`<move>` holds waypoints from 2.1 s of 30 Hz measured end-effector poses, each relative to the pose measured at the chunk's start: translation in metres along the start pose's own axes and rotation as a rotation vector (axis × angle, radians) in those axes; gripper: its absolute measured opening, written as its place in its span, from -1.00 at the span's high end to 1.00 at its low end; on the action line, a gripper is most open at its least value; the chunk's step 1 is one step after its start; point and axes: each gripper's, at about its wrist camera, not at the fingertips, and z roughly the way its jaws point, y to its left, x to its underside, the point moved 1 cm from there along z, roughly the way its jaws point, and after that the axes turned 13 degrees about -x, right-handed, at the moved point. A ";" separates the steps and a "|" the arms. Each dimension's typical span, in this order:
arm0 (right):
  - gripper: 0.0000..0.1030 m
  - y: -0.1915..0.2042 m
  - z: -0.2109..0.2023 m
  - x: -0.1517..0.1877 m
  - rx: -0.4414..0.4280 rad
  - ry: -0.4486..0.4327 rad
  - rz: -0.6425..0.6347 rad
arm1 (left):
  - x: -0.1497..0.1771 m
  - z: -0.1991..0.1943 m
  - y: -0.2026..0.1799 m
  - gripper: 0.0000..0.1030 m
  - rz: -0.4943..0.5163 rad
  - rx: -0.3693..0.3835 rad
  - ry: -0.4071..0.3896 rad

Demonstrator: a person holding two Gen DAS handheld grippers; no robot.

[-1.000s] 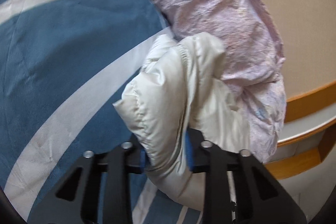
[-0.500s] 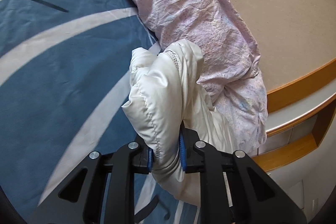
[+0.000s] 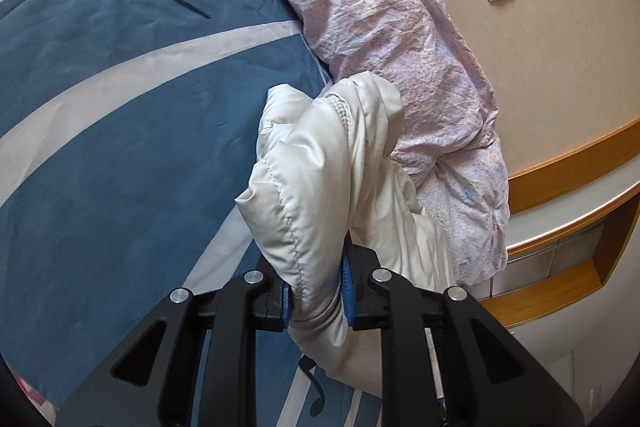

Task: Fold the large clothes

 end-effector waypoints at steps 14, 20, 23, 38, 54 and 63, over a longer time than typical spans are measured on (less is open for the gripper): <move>-0.38 0.041 -0.037 0.014 0.512 -0.278 -0.324 | 0.007 -0.006 0.001 -0.73 0.115 -0.091 -0.088; -0.38 0.116 0.030 0.025 0.449 -0.124 -0.651 | 0.009 0.005 0.002 -0.74 0.104 -0.122 -0.066; -0.38 0.142 0.075 0.040 0.442 -0.020 -0.779 | 0.011 0.009 0.001 -0.74 0.095 -0.128 -0.058; -0.52 0.137 0.186 0.074 0.503 0.239 -0.833 | 0.013 0.028 -0.016 -0.70 0.093 -0.146 -0.066; -0.52 0.125 0.203 0.094 0.564 0.251 -0.919 | 0.011 0.036 -0.023 -0.49 0.030 -0.164 -0.102; -0.53 0.124 0.206 0.097 0.570 0.244 -0.955 | 0.018 0.013 -0.065 0.10 0.165 -0.142 -0.229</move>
